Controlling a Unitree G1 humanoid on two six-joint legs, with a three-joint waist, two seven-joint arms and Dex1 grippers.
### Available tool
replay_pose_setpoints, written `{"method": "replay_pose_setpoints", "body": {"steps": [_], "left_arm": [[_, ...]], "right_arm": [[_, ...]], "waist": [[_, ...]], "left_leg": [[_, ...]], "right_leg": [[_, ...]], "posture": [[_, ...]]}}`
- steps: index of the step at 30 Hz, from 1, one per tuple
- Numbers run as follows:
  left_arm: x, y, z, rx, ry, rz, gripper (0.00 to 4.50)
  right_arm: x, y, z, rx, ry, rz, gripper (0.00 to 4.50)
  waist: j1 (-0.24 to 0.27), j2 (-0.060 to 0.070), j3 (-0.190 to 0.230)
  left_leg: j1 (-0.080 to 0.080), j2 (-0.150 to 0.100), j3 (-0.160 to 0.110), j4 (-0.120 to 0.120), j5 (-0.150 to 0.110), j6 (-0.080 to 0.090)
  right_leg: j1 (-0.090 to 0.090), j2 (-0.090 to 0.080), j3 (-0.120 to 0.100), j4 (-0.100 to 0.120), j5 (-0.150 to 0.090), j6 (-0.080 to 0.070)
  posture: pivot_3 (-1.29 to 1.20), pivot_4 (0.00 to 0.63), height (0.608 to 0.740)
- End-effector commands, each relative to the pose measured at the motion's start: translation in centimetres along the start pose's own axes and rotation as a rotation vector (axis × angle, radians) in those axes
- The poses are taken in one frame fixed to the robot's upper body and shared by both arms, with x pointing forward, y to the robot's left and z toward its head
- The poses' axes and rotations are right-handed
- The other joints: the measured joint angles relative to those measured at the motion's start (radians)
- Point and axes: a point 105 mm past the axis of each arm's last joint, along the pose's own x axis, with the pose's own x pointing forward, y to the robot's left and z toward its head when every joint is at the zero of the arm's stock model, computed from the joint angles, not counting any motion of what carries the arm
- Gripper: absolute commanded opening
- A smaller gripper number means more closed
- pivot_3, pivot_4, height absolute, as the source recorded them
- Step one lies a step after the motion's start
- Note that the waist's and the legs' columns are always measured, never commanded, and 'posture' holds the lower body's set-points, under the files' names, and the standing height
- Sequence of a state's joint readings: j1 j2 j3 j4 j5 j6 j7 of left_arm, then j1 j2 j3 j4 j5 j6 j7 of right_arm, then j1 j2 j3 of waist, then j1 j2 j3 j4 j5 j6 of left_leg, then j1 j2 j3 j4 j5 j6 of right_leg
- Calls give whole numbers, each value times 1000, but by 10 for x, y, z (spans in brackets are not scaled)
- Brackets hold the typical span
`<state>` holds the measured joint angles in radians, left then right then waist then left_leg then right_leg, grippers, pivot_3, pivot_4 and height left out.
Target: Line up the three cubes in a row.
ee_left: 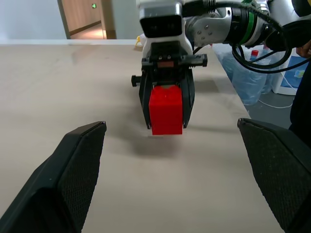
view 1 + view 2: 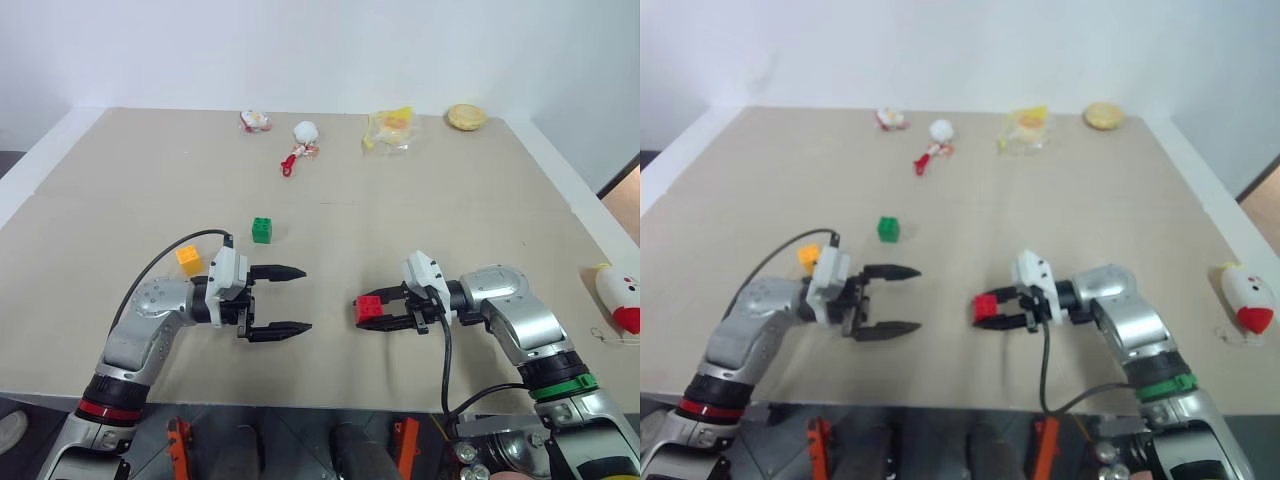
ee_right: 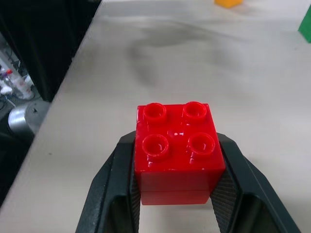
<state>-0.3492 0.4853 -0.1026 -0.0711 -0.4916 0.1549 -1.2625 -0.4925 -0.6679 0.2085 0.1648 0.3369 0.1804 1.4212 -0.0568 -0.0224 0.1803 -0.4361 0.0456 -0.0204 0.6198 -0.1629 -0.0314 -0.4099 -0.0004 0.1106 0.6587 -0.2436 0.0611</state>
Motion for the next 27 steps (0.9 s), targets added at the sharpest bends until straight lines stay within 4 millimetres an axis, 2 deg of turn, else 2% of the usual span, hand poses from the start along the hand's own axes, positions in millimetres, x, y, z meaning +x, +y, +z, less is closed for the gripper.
{"method": "replay_pose_setpoints", "body": {"steps": [1,5,10,12,16,18,19,23,27], "left_arm": [[0,-2,11,38,-28,5,4500],[2,-3,13,40,-33,13,4500],[4,-4,16,39,-35,15,4500],[4,-5,16,38,-35,16,4500],[5,-5,17,34,-38,21,4500],[5,-4,17,29,-39,30,4500],[4,-3,17,23,-40,40,4500],[-1,17,24,-8,-115,257,4500],[0,44,35,-36,-233,608,4500]], "right_arm": [[-2,-6,1,-46,9,4,1275],[-3,-6,-10,-49,46,15,1275],[-2,-6,-10,-67,35,19,1275],[-3,-6,-8,-71,34,20,2308],[-4,-5,-6,-77,34,23,3573],[-5,-5,-3,-79,27,27,4345],[-5,-4,-1,-81,22,29,4437],[-10,-2,33,-96,-73,12,4437],[-18,-12,88,-121,-262,-98,4437]], "waist": [[0,0,0],[0,0,0],[0,0,0],[0,0,0],[0,0,0],[0,0,0],[0,0,0],[1,0,0],[5,-1,0]], "left_leg": [[0,0,0,0,0,0],[0,0,0,0,0,0],[0,0,0,0,0,0],[1,0,0,0,0,0],[1,0,0,0,0,0],[1,0,0,0,0,0],[1,0,0,0,0,0],[1,0,0,0,0,0],[1,0,-1,2,0,0]], "right_leg": [[0,0,0,0,0,0],[0,0,0,0,0,0],[0,0,0,0,0,0],[0,0,0,0,0,0],[1,0,0,0,0,0],[1,0,0,0,0,0],[1,0,0,0,1,0],[1,0,0,1,1,1],[1,0,0,2,3,5]], "posture": [[0,150,740],[0,150,740],[0,150,740],[0,150,740],[0,150,740],[0,150,740],[0,150,740],[0,150,740],[0,150,740]]}}
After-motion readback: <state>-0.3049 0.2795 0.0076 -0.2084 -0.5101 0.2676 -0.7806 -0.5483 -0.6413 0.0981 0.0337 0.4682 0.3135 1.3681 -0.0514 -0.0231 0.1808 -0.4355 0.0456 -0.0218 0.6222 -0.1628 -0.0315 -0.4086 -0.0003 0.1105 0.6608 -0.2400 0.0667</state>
